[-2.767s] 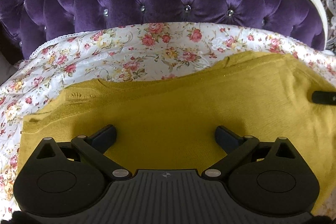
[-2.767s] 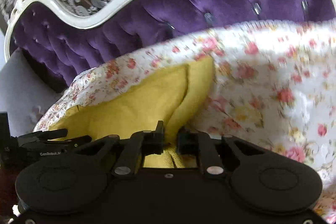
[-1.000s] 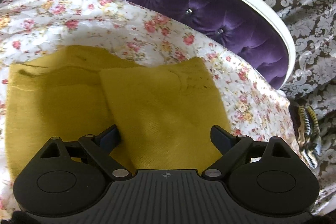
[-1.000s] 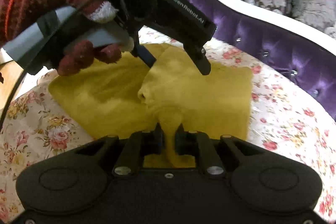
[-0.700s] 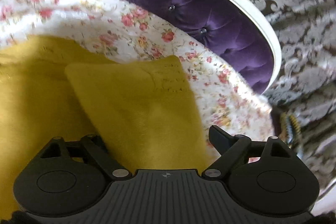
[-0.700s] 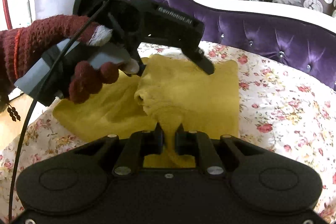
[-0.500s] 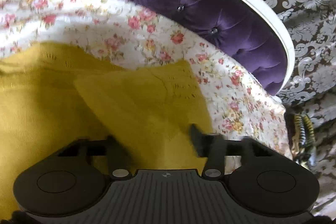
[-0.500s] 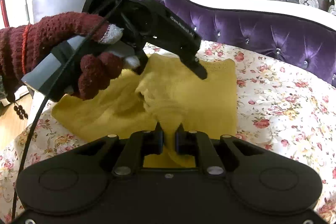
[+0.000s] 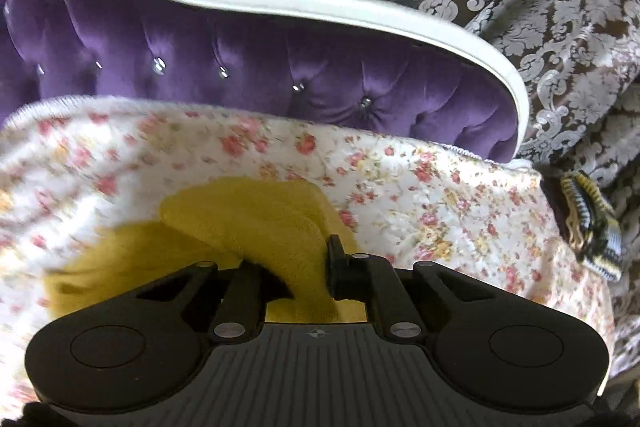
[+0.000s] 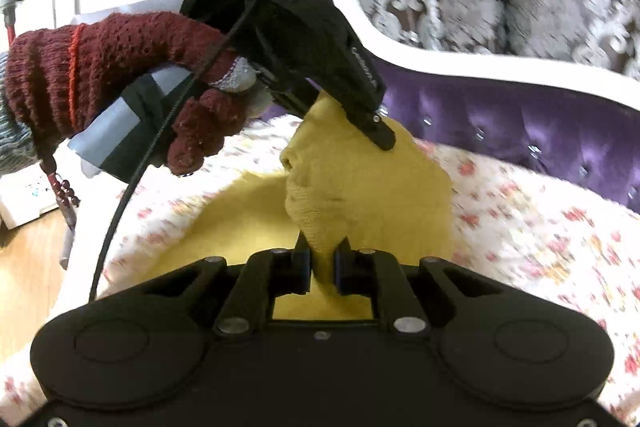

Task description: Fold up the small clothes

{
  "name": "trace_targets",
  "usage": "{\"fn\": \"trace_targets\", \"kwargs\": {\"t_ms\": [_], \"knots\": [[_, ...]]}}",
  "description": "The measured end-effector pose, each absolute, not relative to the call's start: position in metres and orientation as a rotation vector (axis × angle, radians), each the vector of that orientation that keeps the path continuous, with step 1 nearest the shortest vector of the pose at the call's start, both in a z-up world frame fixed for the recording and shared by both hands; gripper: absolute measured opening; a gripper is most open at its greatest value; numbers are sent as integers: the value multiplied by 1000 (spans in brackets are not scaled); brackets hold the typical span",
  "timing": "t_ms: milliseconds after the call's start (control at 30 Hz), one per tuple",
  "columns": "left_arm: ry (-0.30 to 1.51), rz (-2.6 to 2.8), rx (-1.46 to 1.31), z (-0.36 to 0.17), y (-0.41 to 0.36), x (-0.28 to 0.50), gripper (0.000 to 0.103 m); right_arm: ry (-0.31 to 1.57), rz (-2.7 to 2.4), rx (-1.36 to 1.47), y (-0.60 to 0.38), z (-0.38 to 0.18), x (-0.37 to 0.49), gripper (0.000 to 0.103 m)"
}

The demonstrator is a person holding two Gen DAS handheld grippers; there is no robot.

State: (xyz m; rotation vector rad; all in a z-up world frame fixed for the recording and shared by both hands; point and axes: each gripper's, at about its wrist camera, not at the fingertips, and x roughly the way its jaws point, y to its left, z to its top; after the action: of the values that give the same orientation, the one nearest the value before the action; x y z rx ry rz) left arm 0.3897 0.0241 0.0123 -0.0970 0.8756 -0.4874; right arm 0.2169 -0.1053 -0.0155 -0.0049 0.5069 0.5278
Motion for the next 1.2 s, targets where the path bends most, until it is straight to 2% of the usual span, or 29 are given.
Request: {"fn": "trace_targets", "kwargs": {"t_ms": [167, 633, 700, 800, 900, 1200], "knots": [[876, -448, -51, 14, 66, 383, 11, 504, 595, -27, -64, -14, 220, 17], [969, -394, -127, -54, 138, 384, 12, 604, 677, -213, 12, -60, 217, 18], [966, -397, -122, -56, 139, 383, 12, 605, 677, -236, 15, -62, 214, 19], [964, -393, -131, -59, 140, 382, 12, 607, 686, -262, 22, -63, 207, 28], [961, -388, -135, -62, 141, 383, 13, 592, 711, -286, 26, -63, 203, 29], [952, -354, -195, -68, 151, 388, 29, 587, 813, -311, 31, -63, 179, 29]]}}
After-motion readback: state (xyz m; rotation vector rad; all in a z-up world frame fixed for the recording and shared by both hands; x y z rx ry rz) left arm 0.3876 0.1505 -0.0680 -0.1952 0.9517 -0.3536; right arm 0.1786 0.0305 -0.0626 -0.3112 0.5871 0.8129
